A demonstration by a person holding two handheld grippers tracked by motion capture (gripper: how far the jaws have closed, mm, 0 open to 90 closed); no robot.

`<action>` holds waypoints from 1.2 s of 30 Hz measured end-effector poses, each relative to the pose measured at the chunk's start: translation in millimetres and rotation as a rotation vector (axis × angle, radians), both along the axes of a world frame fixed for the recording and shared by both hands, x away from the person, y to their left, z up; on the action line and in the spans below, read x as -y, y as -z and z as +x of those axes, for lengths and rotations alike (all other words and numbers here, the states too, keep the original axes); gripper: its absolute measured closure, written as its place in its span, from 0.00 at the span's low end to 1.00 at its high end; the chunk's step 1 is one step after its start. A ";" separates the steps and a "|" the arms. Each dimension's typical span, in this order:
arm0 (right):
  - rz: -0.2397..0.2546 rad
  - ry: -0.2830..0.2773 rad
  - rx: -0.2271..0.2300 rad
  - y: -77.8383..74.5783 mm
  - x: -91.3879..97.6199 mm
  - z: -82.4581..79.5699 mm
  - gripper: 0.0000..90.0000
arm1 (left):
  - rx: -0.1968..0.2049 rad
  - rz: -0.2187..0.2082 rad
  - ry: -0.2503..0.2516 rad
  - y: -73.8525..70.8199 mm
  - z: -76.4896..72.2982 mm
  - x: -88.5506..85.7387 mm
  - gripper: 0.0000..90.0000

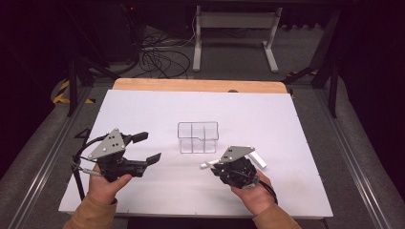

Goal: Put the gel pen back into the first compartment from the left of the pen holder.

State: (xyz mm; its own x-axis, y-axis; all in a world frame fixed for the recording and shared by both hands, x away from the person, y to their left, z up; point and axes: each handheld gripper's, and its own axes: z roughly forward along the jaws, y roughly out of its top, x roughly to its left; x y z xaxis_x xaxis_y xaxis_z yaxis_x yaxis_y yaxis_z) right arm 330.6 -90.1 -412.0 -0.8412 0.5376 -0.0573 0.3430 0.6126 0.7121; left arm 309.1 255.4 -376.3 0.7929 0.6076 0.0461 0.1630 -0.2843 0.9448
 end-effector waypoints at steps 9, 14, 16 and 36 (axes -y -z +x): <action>0.081 -0.051 0.064 -26.1 -4.8 7.3 0.90 | -0.029 -0.006 -0.023 14.5 -3.3 -7.1 0.23; 0.101 -0.071 0.079 -36.5 -11.9 13.4 0.90 | -0.040 -0.007 -0.029 18.4 -4.9 -9.3 0.23; 0.101 -0.080 0.092 -40.0 -15.3 14.7 0.90 | -0.041 -0.008 -0.034 19.1 -5.9 -10.7 0.23; 0.225 -0.092 0.151 -63.7 -38.1 41.2 0.90 | -0.049 -0.003 -0.055 27.5 -6.1 -15.9 0.23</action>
